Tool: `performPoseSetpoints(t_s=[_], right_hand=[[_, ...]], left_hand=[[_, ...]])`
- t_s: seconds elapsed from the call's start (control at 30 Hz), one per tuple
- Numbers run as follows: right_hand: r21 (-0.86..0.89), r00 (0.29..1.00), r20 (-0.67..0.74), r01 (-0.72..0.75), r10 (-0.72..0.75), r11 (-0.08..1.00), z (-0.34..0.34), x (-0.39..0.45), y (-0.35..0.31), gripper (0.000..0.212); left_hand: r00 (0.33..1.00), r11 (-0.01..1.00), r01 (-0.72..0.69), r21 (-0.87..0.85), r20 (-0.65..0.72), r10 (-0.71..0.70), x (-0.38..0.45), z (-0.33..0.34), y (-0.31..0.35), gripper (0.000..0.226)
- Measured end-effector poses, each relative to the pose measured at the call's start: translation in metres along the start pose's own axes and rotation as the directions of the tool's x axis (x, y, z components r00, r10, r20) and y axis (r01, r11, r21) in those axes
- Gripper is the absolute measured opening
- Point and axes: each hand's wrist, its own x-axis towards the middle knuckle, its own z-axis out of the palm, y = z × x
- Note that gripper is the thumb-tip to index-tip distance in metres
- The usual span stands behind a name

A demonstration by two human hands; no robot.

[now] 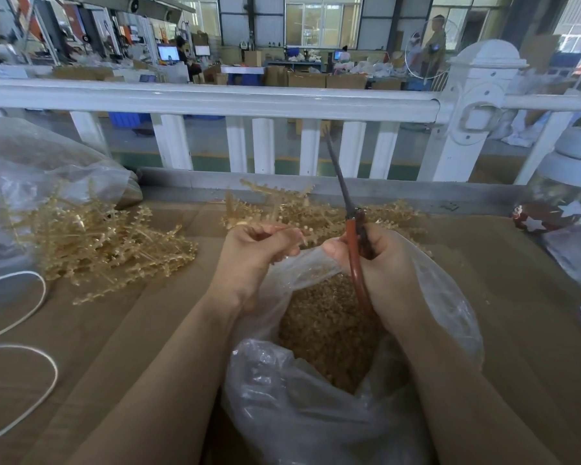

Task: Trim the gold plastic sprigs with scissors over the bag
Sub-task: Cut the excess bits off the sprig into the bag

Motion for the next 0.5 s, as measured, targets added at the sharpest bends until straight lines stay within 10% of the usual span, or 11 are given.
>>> performPoseSetpoints(t_s=[0.5], right_hand=[[-0.693,0.980,0.155,0.200,-0.128,0.693,0.002,-0.001,0.009,0.081]], left_hand=[[0.983,0.989,-0.147,-0.022,-0.114,0.143,0.002,-0.022,0.010,0.011]])
